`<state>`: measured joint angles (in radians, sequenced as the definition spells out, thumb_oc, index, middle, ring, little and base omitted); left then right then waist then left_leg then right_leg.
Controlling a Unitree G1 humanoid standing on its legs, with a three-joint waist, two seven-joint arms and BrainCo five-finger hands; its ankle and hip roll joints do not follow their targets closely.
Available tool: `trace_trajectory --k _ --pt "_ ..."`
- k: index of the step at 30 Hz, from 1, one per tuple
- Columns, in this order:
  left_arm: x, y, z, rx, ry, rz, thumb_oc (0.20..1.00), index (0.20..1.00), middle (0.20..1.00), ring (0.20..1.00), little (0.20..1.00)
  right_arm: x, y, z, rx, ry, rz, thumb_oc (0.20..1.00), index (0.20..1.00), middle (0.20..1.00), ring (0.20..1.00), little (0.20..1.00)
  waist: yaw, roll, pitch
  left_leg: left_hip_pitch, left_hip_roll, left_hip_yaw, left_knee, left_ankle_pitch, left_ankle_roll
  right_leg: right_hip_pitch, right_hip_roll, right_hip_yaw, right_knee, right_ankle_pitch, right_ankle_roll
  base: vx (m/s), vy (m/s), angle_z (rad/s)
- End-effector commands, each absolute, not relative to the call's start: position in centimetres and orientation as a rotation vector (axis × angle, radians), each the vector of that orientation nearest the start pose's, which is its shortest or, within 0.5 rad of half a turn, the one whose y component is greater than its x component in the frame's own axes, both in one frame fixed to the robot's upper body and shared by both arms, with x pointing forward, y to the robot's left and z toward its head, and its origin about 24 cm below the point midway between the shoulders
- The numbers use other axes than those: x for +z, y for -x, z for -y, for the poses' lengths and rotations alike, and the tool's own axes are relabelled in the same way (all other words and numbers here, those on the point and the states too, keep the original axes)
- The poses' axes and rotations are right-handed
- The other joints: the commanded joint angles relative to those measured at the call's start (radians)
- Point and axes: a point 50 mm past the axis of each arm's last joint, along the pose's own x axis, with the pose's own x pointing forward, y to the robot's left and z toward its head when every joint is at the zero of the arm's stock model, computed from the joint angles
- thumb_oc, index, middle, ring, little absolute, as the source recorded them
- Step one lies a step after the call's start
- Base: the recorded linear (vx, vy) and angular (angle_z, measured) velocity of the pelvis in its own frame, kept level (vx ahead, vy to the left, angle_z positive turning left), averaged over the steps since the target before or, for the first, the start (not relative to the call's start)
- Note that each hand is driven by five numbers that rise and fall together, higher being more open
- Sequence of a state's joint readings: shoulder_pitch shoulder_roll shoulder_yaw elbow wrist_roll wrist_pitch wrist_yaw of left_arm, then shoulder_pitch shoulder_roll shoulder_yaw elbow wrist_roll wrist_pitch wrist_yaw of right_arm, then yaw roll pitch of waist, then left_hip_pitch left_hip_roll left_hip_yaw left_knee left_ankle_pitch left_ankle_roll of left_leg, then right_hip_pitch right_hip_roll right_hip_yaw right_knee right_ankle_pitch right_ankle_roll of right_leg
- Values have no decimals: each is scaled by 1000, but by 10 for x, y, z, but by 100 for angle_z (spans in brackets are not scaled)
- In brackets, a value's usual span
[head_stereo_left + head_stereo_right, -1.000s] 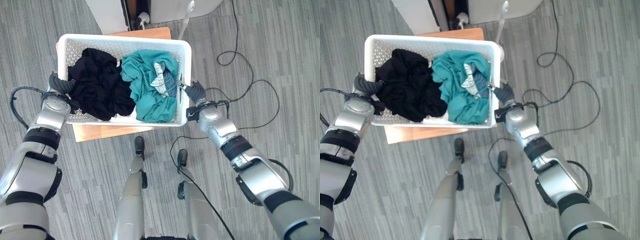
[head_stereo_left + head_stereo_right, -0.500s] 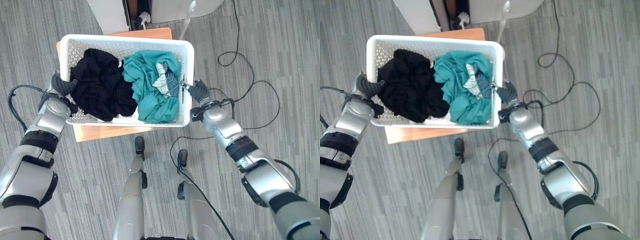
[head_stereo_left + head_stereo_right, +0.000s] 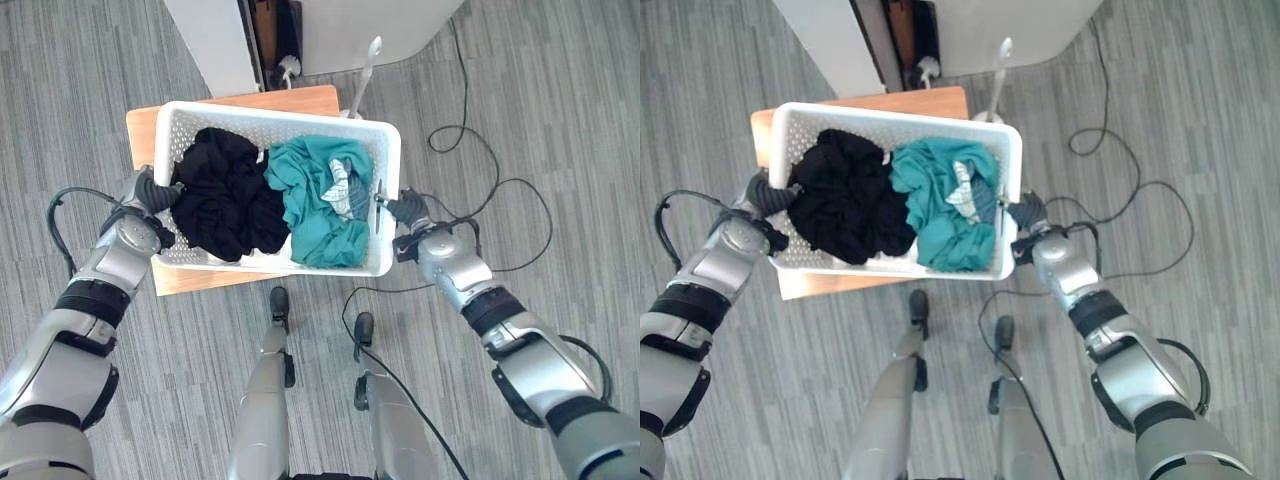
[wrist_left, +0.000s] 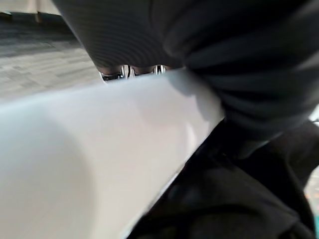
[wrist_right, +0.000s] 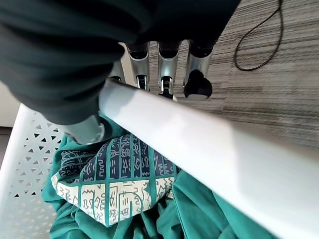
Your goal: Grab the laundry basket,head to the washer,open it,put in the laundry and shut it.
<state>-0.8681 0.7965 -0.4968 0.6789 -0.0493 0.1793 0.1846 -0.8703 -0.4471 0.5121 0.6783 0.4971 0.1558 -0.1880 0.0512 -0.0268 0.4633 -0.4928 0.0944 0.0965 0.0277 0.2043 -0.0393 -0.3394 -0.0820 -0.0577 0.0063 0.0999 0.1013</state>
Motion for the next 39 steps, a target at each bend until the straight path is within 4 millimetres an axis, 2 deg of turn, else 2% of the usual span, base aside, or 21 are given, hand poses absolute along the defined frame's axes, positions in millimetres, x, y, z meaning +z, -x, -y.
trace_trajectory --k 1,6,8,9,10,11,15,17,18,19,21,24,31,32,34,35,37,39 --pt "189 -385 -228 97 -1033 150 200 200 200 200 200 157 -389 145 155 205 47 200 200 200 200 200 -1 17 -19 34 27 -23 107 -163 -29 -9 -104 -48 111 -49 25 38 -39 2" --pt "177 -380 -210 2 -1044 167 200 200 200 200 200 146 -381 158 150 176 28 200 200 200 200 200 -7 17 -56 115 30 -23 87 -171 -30 52 -99 -47 118 -70 26 66 -64 2" --pt "173 -378 -200 -46 -1038 184 200 200 200 200 200 140 -377 164 150 157 20 200 200 200 200 200 -10 17 -73 149 35 -21 80 -175 -32 75 -95 -46 119 -76 26 69 -73 0" --pt "167 -375 -191 -96 -1024 191 200 200 200 200 200 134 -372 172 138 151 8 200 200 200 200 200 -13 15 -93 179 41 -21 72 -176 -33 97 -91 -46 119 -84 26 60 -80 -2" --pt "167 -375 -191 -96 -1024 191 200 200 200 200 200 134 -372 172 138 151 7 200 200 200 200 200 -13 15 -94 176 41 -21 69 -171 -33 95 -92 -47 117 -80 26 95 -116 -1" --pt "160 -372 -182 -145 -1011 197 200 200 200 200 200 127 -366 180 138 141 -5 200 200 200 200 200 -20 14 -117 210 46 -18 55 -170 -34 119 -87 -47 115 -87 26 72 -95 1" --pt "155 -370 -167 -206 -987 211 200 200 200 200 200 117 -356 192 126 117 -23 200 200 200 200 200 -30 12 -149 253 57 -18 35 -167 -38 148 -81 -48 115 -100 25 63 -101 1" --pt "150 -369 -151 -261 -955 217 200 200 200 200 200 112 -348 206 107 112 -29 200 200 200 200 200 -48 12 -182 289 64 -11 12 -159 -41 168 -73 -48 114 -111 25 48 -93 -1" --pt "150 -369 -150 -263 -955 217 200 200 200 200 200 112 -348 207 106 112 -30 200 200 200 200 200 -47 13 -182 292 64 -10 10 -158 -42 169 -73 -48 114 -111 25 38 -105 -3" --pt "147 -370 -138 -294 -933 217 200 200 200 200 200 108 -341 217 88 106 -41 200 200 200 200 200 -61 16 -204 314 70 -6 -9 -147 -46 184 -68 -49 112 -118 25 23 -111 -4" --pt "146 -371 -131 -313 -921 219 200 200 200 200 200 107 -338 222 84 110 -44 200 200 200 200 200 -66 19 -214 328 74 -3 -24 -139 -49 191 -64 -50 111 -120 24 10 -93 0" --pt "139 -372 -112 -383 -894 203 200 200 200 200 200 103 -322 246 51 141 -63 200 200 200 200 200 -92 30 -254 377 92 15 -67 -111 -61 225 -43 -51 94 -131 19 -26 -145 -4" --pt "124 -373 -99 -444 -876 137 200 200 200 200 200 94 -298 275 23 182 -118 200 200 200 200 200 -112 42 -302 427 149 28 -107 -46 -91 282 18 -29 51 -150 -8 -83 -188 -11" --pt "121 -374 -98 -449 -873 117 200 200 200 200 200 90 -289 283 16 189 -137 200 200 200 200 200 -117 45 -313 426 165 23 -114 -15 -101 300 35 -31 32 -158 -16 -122 -200 -15" --pt "120 -375 -96 -455 -880 115 200 200 200 200 200 90 -284 288 14 196 -147 200 200 200 200 200 -118 48 -317 422 174 19 -115 3 -110 309 43 -34 21 -159 -20 -161 -171 -10" --pt "117 -377 -93 -462 -881 100 200 200 200 200 200 88 -277 296 -2 195 -161 200 200 200 200 200 -119 50 -312 409 178 0 -111 63 -126 316 52 -41 14 -157 -28 -188 -143 -7" --pt "118 -378 -89 -469 -877 102 200 200 200 200 200 88 -273 301 -16 193 -167 200 200 200 200 200 -124 44 -306 403 175 0 -94 68 -124 315 52 -43 16 -156 -33 -222 -105 -5" --pt "125 -380 -82 -475 -881 122 200 200 200 200 200 89 -265 308 -20 205 -178 200 200 200 200 200 -135 12 -298 416 138 -13 67 -52 -85 307 25 -38 13 -127 -29 -281 -90 -11"
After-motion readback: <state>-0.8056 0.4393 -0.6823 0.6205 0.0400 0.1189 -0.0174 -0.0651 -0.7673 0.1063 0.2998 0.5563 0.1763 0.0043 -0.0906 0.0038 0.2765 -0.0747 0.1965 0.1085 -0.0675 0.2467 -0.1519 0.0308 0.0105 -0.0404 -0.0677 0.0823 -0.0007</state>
